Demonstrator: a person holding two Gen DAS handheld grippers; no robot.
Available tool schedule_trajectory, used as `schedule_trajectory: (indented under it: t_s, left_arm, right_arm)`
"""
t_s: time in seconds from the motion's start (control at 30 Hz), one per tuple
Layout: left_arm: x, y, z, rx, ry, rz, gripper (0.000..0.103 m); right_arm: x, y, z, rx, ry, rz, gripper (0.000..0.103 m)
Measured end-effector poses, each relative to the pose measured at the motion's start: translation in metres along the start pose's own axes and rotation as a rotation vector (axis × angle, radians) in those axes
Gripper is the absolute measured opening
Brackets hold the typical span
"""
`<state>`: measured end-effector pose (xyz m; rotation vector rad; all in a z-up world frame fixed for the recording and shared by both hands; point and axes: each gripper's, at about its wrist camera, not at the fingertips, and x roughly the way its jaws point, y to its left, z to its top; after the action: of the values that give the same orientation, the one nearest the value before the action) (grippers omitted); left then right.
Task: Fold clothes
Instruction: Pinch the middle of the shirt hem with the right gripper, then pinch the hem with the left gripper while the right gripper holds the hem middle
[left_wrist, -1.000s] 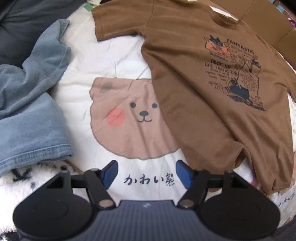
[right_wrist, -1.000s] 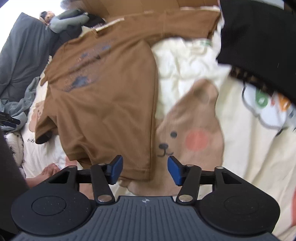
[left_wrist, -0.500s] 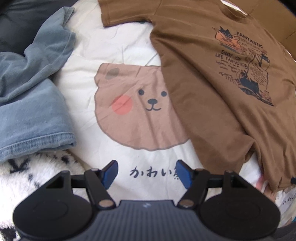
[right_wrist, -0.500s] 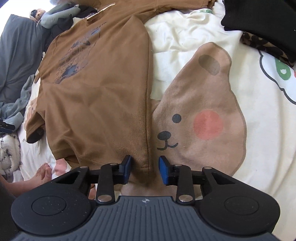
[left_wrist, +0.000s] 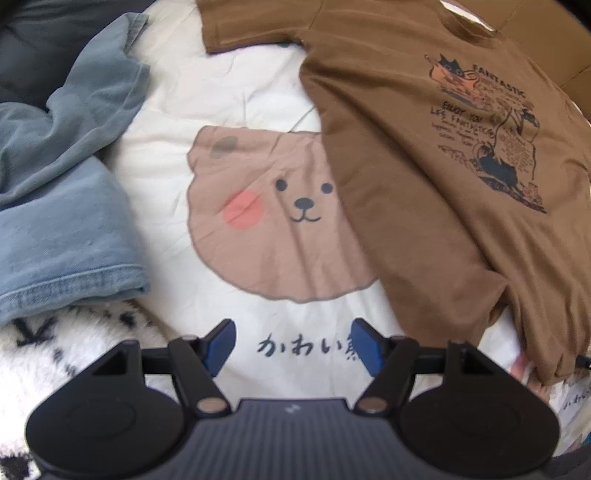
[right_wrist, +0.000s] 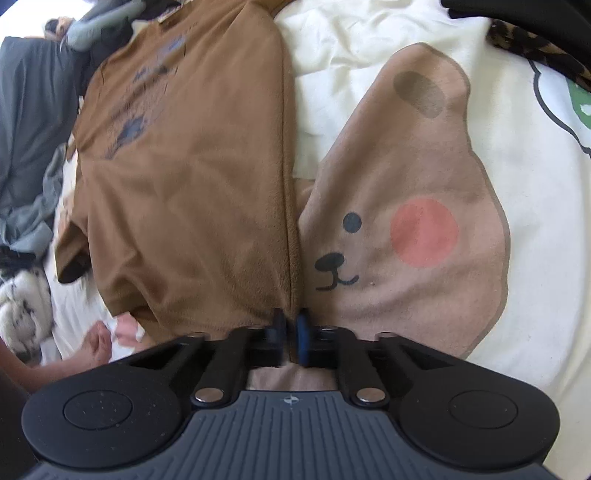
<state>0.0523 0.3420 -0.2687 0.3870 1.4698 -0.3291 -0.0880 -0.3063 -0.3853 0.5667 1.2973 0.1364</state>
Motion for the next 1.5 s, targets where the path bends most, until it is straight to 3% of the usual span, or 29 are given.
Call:
schedule_trajectory:
  t_s: [0.23, 0.43, 0.53, 0.77, 0.9, 1.03, 1.2, 1.5]
  left_arm:
    - [0.000, 0.002, 0.004, -0.032, -0.059, -0.067, 0.070]
    - [0.005, 0.011, 0.002, -0.087, -0.088, -0.136, 0.059]
    - [0.012, 0.015, -0.005, -0.134, -0.080, -0.182, 0.048]
    - [0.036, 0.013, -0.020, -0.227, -0.043, -0.301, 0.041]
    - [0.051, 0.002, -0.025, -0.239, -0.013, -0.360, 0.041]
    - [0.065, -0.010, -0.029, -0.232, 0.016, -0.400, 0.048]
    - [0.084, -0.025, -0.025, -0.246, 0.046, -0.419, 0.051]
    - [0.101, -0.050, -0.001, -0.249, 0.051, -0.423, 0.067]
  right_arm:
    - [-0.023, 0.004, 0.002, 0.022, -0.013, -0.038, 0.002]
    - [-0.045, 0.006, 0.009, 0.066, -0.034, -0.065, 0.002]
    - [-0.053, 0.007, 0.013, 0.089, -0.045, -0.079, 0.002]
    - [-0.051, 0.012, 0.016, 0.128, -0.044, -0.128, 0.002]
    - [-0.043, 0.018, 0.019, 0.130, -0.022, -0.172, 0.002]
    - [-0.039, 0.021, 0.025, 0.128, 0.000, -0.201, 0.002]
    - [-0.044, 0.023, 0.028, 0.122, -0.003, -0.209, 0.002]
    - [-0.043, 0.024, 0.026, 0.132, 0.005, -0.205, 0.002]
